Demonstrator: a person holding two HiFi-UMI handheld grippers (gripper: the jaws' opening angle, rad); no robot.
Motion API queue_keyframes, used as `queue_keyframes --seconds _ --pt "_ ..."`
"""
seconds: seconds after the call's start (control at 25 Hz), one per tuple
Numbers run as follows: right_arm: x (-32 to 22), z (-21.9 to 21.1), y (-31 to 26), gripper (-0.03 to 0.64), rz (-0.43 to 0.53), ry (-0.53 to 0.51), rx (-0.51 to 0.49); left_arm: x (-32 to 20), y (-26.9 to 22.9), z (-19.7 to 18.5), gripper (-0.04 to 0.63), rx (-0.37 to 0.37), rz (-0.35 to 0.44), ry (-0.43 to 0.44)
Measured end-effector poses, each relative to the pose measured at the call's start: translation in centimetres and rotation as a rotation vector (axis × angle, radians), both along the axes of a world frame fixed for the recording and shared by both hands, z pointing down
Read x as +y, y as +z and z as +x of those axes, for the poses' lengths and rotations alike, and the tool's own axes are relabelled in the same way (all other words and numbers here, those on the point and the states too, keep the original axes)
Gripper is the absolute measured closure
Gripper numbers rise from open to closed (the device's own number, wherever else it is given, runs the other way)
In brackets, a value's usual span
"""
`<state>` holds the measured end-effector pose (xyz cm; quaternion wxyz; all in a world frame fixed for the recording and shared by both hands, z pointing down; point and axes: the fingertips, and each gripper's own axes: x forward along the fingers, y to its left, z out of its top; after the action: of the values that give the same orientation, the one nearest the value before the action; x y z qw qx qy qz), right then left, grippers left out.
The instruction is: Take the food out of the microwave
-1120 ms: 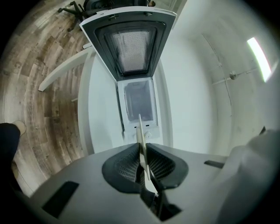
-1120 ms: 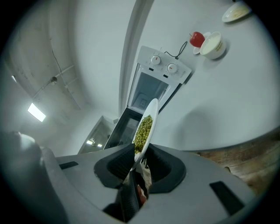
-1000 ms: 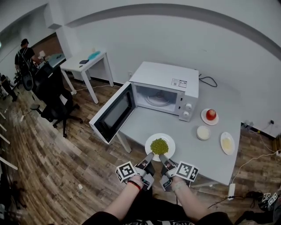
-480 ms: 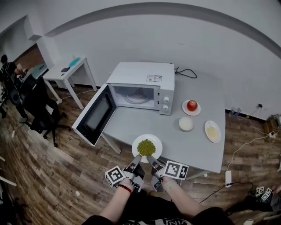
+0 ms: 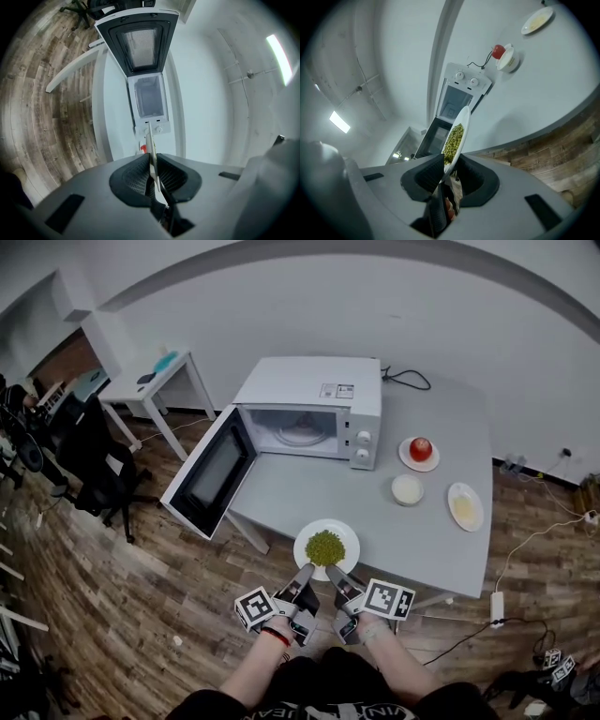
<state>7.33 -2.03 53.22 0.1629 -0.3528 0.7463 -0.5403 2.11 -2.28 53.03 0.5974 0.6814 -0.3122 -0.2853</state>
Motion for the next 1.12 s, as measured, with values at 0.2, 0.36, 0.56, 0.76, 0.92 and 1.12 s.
queue_keyframes --seconds 0.2,0.36,0.56,0.76,0.92,1.12 --pt "1.2 -0.1 0.5 0.522 -0.001 0.008 -0.010 1.1 0.5 0.0 0.549 -0.003 -0.004 0.023" --pt "2.7 -0.5 0.4 0.522 0.007 0.015 -0.018 2.6 0.1 -0.3 0.549 0.015 0.003 0.041" --pt "5.2 -1.7 0.2 0.522 -0.001 0.015 -0.019 5.1 0.0 -1.4 0.549 0.021 -0.003 0.046" --pt "8.0 -3.0 0.9 0.522 -0.022 0.001 -0.012 8.1 0.7 -2.8 0.549 0.036 -0.035 0.034" --pt "9.9 -4.1 1.4 0.522 -0.030 0.003 -0.021 9.9 1.2 -4.0 0.549 0.030 -0.034 0.032" --pt "12.3 -5.4 1.8 0.522 -0.032 -0.003 -0.016 12.3 1.7 -5.3 0.549 0.033 -0.043 0.024"
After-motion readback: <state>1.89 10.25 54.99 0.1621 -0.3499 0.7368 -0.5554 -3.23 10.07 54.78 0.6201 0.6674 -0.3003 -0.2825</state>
